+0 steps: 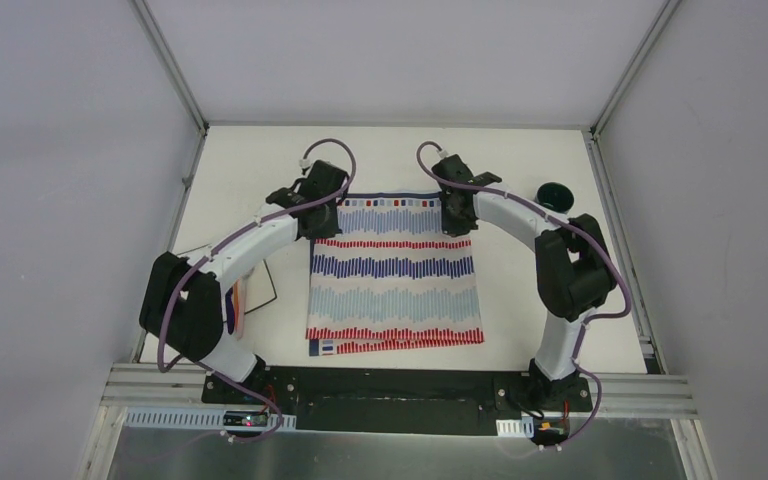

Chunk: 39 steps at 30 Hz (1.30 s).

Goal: Set the dinner table for one person
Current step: Move the napkin to the center of the board.

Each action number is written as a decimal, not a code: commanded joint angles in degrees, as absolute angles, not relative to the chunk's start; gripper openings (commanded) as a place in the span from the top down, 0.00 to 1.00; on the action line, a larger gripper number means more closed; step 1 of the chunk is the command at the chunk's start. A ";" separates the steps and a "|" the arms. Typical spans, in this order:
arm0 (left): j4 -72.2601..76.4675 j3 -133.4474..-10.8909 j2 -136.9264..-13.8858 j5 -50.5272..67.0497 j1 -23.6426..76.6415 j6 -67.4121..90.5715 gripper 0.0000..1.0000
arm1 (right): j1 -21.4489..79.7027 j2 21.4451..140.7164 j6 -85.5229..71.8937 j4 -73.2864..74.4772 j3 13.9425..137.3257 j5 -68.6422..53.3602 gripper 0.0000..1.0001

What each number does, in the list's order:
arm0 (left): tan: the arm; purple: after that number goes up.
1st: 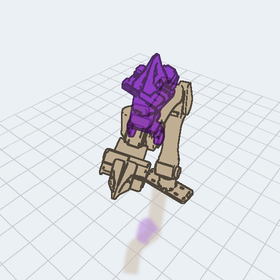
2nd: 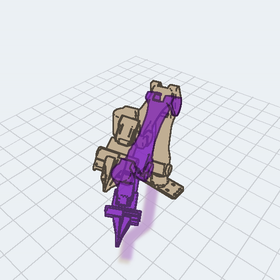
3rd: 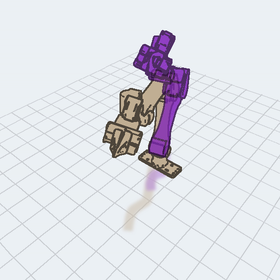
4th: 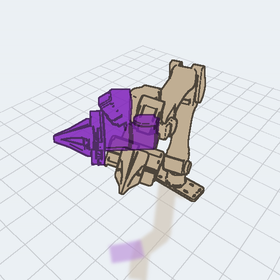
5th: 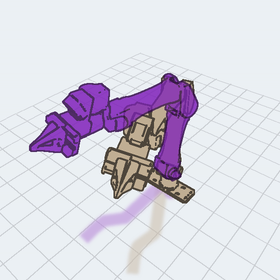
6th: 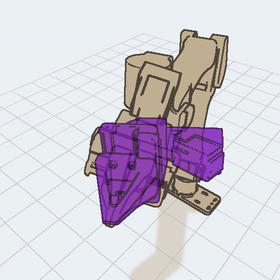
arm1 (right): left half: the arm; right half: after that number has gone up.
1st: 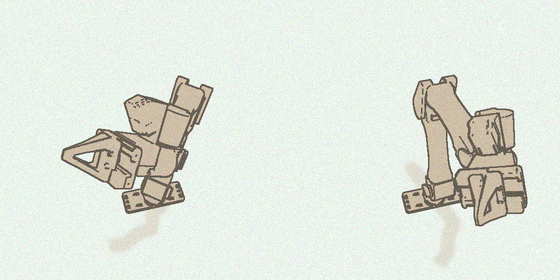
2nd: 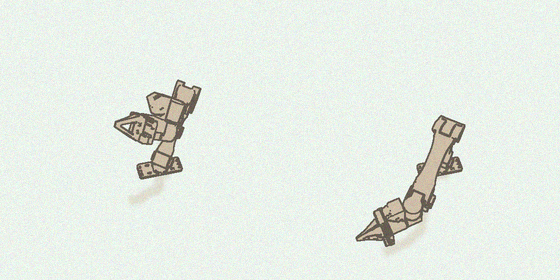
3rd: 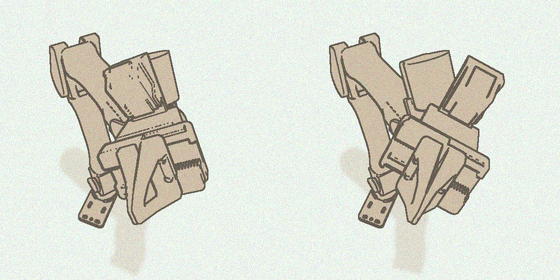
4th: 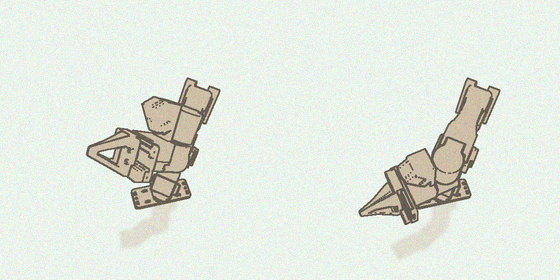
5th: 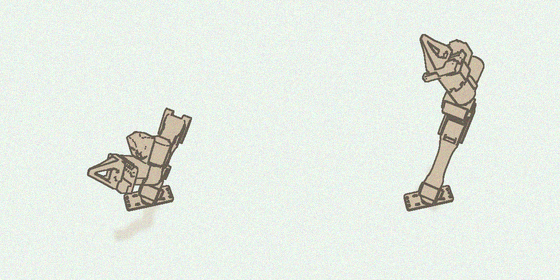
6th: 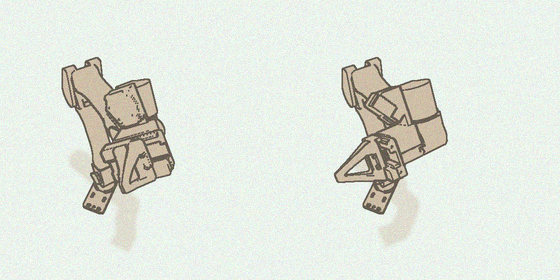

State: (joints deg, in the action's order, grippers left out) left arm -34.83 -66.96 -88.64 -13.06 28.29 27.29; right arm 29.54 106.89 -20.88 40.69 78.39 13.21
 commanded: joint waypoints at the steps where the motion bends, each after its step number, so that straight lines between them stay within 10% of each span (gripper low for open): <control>1: -35.50 -62.77 -87.63 -12.75 32.25 31.20 1.00 | 30.76 105.27 -20.89 42.20 79.89 14.69 1.00; 20: -29.23 -55.18 -96.21 -11.47 38.50 37.32 1.00 | 32.63 112.35 -22.80 37.72 76.38 13.01 1.00; 39: -29.31 -78.55 -117.03 -2.24 25.40 27.50 1.00 | 23.87 131.19 -19.95 42.84 100.72 9.62 1.00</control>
